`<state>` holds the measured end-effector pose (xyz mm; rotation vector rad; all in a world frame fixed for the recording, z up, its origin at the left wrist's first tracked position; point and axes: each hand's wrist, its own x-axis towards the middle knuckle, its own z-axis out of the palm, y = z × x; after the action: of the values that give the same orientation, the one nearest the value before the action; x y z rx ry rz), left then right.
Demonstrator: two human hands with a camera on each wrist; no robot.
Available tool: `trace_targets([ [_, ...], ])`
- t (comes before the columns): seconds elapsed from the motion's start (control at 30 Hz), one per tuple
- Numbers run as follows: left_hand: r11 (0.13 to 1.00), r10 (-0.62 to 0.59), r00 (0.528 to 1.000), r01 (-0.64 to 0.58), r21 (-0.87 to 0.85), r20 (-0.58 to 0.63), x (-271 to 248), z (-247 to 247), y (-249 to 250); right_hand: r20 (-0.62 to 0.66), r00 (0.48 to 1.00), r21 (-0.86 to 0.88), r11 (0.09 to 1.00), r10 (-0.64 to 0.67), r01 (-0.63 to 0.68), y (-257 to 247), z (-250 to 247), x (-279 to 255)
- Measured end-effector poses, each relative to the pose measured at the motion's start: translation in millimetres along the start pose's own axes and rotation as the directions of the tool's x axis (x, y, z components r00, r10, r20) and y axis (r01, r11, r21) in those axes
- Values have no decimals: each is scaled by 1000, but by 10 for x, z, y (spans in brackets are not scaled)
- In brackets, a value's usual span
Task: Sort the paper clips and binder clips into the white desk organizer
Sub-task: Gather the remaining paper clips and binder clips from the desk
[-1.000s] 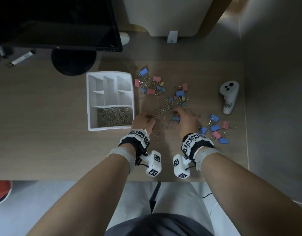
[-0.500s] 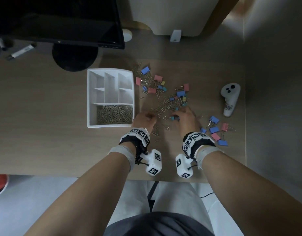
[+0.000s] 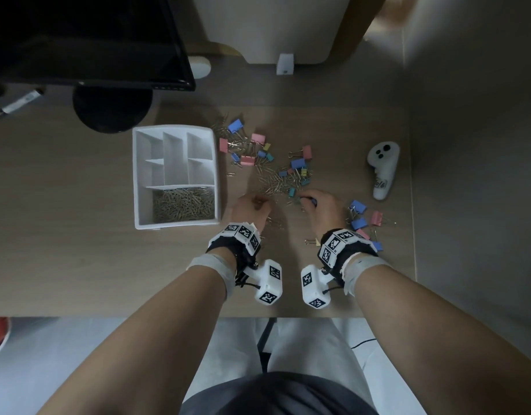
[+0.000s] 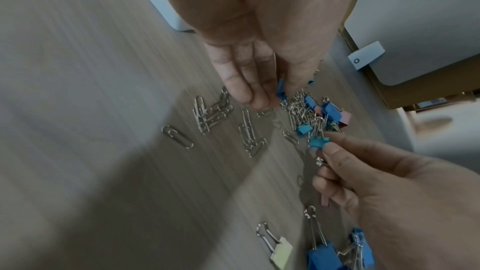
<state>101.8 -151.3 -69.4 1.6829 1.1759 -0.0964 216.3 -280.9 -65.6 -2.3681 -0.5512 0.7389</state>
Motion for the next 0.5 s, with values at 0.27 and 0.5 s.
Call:
trace_targets([
  [0.27, 990, -44, 996, 53, -133, 72, -52, 320, 281, -60, 988, 101, 986, 142, -136, 215, -317, -13],
  [0.5, 988, -17, 968, 55, -147, 251, -151, 838, 627, -111, 961, 48, 967, 253, -249, 593, -728, 26],
])
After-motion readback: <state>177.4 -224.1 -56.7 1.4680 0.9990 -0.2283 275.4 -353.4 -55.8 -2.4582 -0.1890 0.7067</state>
